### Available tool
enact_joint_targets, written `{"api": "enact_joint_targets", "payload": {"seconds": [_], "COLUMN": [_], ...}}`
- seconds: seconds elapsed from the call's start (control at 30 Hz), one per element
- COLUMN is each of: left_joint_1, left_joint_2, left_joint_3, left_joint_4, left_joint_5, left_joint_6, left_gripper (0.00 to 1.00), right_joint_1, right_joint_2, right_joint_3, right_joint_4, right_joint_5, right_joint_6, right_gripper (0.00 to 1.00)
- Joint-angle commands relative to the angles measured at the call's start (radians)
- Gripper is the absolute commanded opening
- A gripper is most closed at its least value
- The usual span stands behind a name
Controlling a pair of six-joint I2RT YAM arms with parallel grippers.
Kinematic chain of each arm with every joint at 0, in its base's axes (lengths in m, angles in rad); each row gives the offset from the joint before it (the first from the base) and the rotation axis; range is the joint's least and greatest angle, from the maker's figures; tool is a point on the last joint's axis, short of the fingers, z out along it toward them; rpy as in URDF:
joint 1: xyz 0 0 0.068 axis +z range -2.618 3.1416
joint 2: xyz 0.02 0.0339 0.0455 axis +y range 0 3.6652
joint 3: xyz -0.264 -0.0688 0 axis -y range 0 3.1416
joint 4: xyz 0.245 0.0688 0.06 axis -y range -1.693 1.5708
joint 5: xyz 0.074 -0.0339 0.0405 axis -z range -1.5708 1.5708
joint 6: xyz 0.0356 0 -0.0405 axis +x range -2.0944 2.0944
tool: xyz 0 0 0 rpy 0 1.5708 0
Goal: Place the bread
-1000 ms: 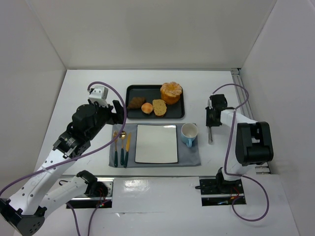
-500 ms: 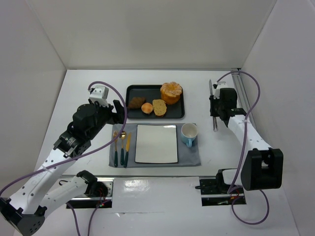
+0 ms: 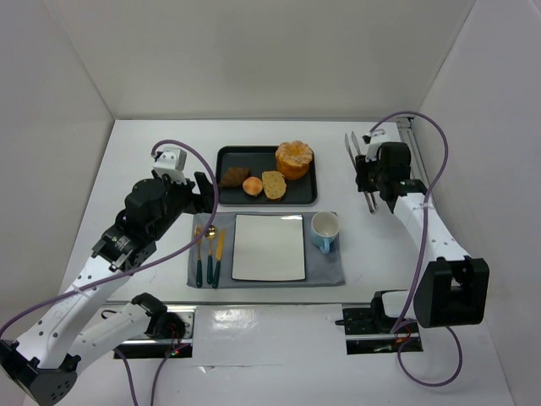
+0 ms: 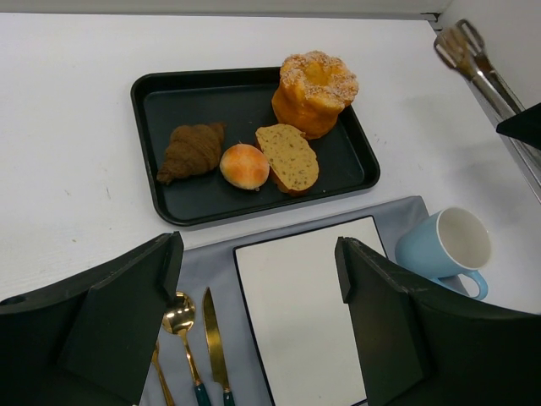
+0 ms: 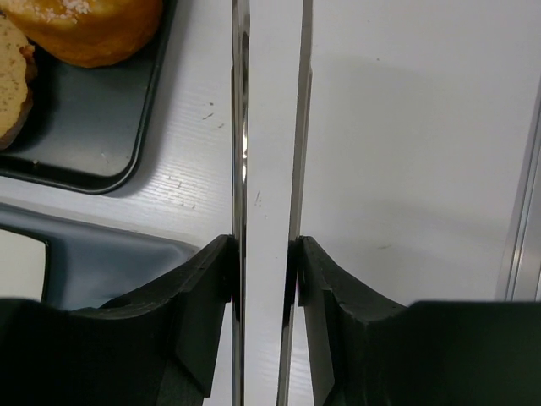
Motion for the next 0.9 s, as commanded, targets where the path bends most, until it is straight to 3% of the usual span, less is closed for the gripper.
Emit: {"api": "enact_joint_targets", "payload": {"seconds": [0.0, 0.43, 0.87], "left_joint_1": [-0.003, -0.003, -0.003], "left_joint_2": [-0.003, 0.006, 0.006], "left_joint_3": [0.015, 0.015, 0.015], "left_joint_4": [0.044, 0.044, 0.044], "left_joint_5": [0.000, -0.009, -0.038], "left_joint_6": [0.012, 0.021, 0.030], "left_gripper": [0.91, 0.91, 0.91], "right_joint_1": [-0.003, -0.003, -0.003], "right_joint_2": [-0.038, -0.004, 0.362], "right_joint_3": [0.068, 0.167, 0.520], "right_joint_4": [0.016, 0.005, -0.148], "right_joint_5": [-0.022, -0.084, -0.402], "right_joint_6": [-0.029, -0.060, -0.031], "right_gripper": [0.45, 0.49, 0.49]}}
